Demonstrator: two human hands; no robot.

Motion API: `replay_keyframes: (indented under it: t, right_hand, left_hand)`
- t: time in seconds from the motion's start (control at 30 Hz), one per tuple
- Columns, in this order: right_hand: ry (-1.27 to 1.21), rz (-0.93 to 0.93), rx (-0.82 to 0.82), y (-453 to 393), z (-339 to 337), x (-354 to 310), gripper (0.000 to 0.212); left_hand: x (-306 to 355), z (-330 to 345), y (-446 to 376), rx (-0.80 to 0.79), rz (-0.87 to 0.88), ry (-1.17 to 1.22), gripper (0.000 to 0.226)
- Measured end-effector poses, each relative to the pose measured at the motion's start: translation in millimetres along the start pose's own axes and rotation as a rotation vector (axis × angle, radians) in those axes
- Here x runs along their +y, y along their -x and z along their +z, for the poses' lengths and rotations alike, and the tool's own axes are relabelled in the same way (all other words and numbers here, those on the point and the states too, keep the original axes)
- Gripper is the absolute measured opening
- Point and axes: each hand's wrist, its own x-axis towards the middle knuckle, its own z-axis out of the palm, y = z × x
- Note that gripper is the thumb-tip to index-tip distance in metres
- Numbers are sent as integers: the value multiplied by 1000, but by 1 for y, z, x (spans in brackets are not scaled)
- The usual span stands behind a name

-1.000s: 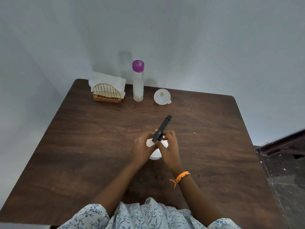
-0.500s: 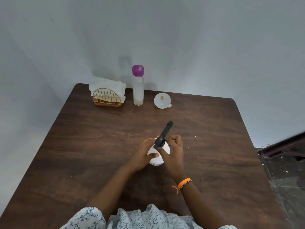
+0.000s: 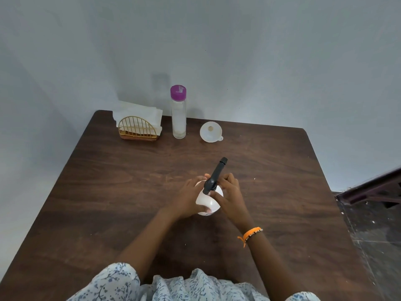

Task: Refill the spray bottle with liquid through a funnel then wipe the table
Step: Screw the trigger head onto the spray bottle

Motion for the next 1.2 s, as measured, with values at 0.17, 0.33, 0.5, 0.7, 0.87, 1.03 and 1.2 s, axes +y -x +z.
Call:
replay_keyframes:
  t: [0.17,0.33,0.5,0.7,0.87,1.03,1.2]
  right_hand:
    - [26,-3,-143,-8,-7,1,23]
    - [168,-59,-22,-2,3,7,40]
    - [188,-51,159,3,16,9,39]
    - [224,4,312,7,36,7,35]
    - [232,16,386,6,40,5,30]
    - [197,62,367,5,42,4,35]
    - [-25,94,227,4,32,3,20]
  left_hand:
    - [-6,-8,-3,-184,28,8,107]
    - [-13,2,-1,-106,56,111,98]
    - [-15,11,0,-2,55,115,95]
    - [-12,23,5,117,59,193,91]
    - [-3,30,9,230,39,230,81]
    - [-7,45,8,288,-60,193,100]
    - [-5,39,9,254,-111,265,111]
